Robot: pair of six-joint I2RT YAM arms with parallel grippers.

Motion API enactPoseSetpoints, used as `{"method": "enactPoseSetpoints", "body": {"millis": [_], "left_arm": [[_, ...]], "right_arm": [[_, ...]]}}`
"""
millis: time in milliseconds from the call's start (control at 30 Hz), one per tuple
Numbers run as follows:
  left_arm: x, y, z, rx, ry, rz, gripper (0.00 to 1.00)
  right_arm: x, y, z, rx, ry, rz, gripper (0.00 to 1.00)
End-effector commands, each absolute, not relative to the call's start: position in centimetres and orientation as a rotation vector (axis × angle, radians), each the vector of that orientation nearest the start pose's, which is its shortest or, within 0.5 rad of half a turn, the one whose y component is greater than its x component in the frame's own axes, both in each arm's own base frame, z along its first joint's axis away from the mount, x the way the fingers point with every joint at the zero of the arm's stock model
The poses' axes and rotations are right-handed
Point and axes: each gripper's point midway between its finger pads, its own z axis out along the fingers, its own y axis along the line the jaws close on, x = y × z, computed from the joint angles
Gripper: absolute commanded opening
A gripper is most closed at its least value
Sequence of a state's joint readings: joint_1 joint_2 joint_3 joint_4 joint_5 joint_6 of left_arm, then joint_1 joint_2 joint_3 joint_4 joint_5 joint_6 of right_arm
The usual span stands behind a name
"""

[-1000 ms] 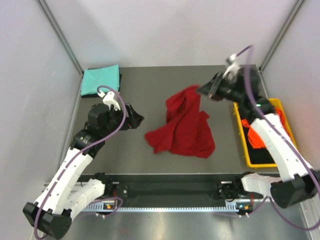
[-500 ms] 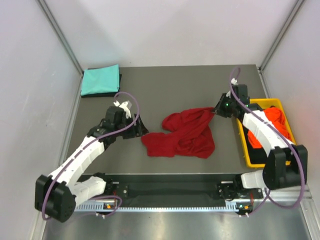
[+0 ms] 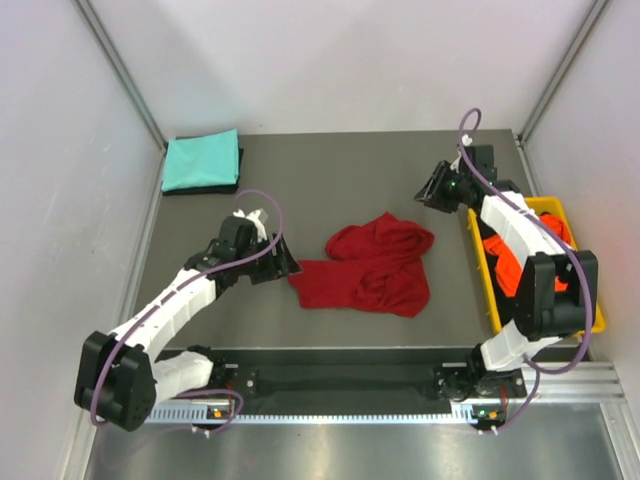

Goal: Fold and stack the t-shirts
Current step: Move the tshirt to the center of the board

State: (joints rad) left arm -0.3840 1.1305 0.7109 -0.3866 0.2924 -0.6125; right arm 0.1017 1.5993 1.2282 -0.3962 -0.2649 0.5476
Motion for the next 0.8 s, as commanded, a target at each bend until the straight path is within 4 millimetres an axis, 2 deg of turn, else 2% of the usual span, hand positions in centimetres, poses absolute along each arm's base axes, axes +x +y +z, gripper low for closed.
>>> {"method": "enactPoseSetpoints", "body": {"millis": [0, 33, 100, 133, 167, 200, 267, 300, 333, 400, 567, 700, 767], "left_arm": [[24.5, -18.6, 10.6, -0.154, 2.470, -0.864, 0.72], [24.4, -18.7, 10.4, -0.152, 2.469, -0.877, 0.72], [24.0, -18.7, 9.3, -0.167, 2.492, -0.885, 0.71], [24.4, -19.0, 9.4, -0.167, 2.475, -0.897, 0.71], [24.5, -19.1, 9.3, -0.170, 2.470, -0.909, 0.70], [24.7, -19.2, 8.9, -0.178, 2.479, -0.908, 0.70], [25.4, -19.7, 8.9, -0.187, 2.460, -0.929, 0.69], [25.7, -19.8, 8.4, -0.198, 2.473, -0.928, 0.68], [25.9, -19.9, 8.3, -0.202, 2.476, -0.925, 0.68], [26.5, -20.1, 7.7, -0.206, 2.482, -0.924, 0.65], [27.1, -20.4, 6.6, -0.193, 2.501, -0.918, 0.64], [27.6, -20.4, 6.3, -0.193, 2.499, -0.894, 0.65], [27.8, -20.5, 6.5, -0.189, 2.486, -0.899, 0.61]], "right_arm": [[39.9, 11.2, 18.3, 0.387, 2.299, 0.633, 0.39], [39.4, 11.5, 18.5, 0.380, 2.298, 0.627, 0.45], [37.2, 12.6, 18.4, 0.361, 2.310, 0.609, 0.48], [36.3, 13.3, 18.3, 0.357, 2.314, 0.614, 0.49], [35.2, 14.1, 17.4, 0.350, 2.327, 0.627, 0.49], [33.9, 16.0, 18.2, 0.314, 2.310, 0.668, 0.49], [32.1, 17.6, 17.9, 0.292, 2.308, 0.710, 0.50], [31.0, 19.1, 17.7, 0.269, 2.323, 0.741, 0.51], [30.6, 19.5, 17.8, 0.257, 2.322, 0.755, 0.52], [29.4, 20.1, 17.4, 0.238, 2.328, 0.761, 0.52], [28.2, 19.7, 16.8, 0.197, 2.333, 0.750, 0.54], [28.3, 19.1, 17.2, 0.185, 2.307, 0.716, 0.55], [28.4, 19.1, 17.3, 0.177, 2.303, 0.712, 0.56]]}}
